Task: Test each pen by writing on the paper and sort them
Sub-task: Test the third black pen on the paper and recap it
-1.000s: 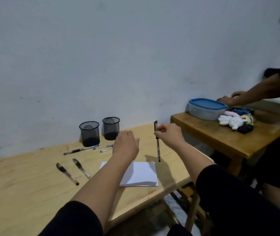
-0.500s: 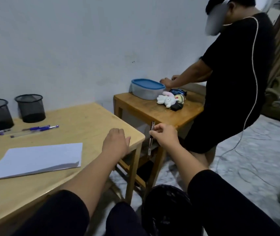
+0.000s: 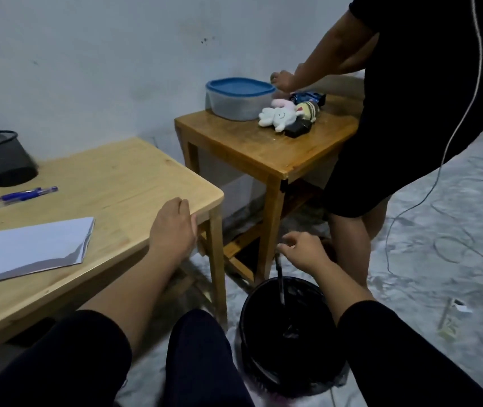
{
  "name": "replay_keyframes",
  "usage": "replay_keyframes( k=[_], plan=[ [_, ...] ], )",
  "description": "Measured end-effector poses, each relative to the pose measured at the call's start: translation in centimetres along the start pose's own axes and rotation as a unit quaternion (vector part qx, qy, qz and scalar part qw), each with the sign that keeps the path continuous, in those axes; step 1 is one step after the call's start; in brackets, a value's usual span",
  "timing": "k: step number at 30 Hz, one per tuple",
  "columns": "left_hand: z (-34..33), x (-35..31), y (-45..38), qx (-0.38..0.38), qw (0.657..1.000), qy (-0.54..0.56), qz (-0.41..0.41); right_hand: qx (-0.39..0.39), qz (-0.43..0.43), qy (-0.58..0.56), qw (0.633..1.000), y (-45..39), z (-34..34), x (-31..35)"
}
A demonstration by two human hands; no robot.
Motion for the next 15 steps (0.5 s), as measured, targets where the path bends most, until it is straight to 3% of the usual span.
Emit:
replay_keyframes(
  k=[4,11,15],
  plan=[
    [0.1,-0.1,-0.1,0.010,1.000,0.000,0.010,0.027,0.053,0.141,0.988,-0.4,-0.5,2.0],
    [1.8,0.1,-1.4,0.077,0.997,-0.004,0.011,-0.043,0.156,0.212,0.964,-0.5,0.9,8.9],
    [5.3,2.0,-2.7,0.071,0.997,-0.031,0.013,-0.065,0.212,0.221,0.950,-0.5,1.7,14.7]
  ],
)
Point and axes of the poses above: each hand's wrist, its own y-axis away from the middle knuckle, its own z-axis out of the back of the hand, x = y × z, the point moved 5 cm from there along -y, towards the middle knuckle, and after that the axes turned 6 degrees about -y, right-handed, at the moved point
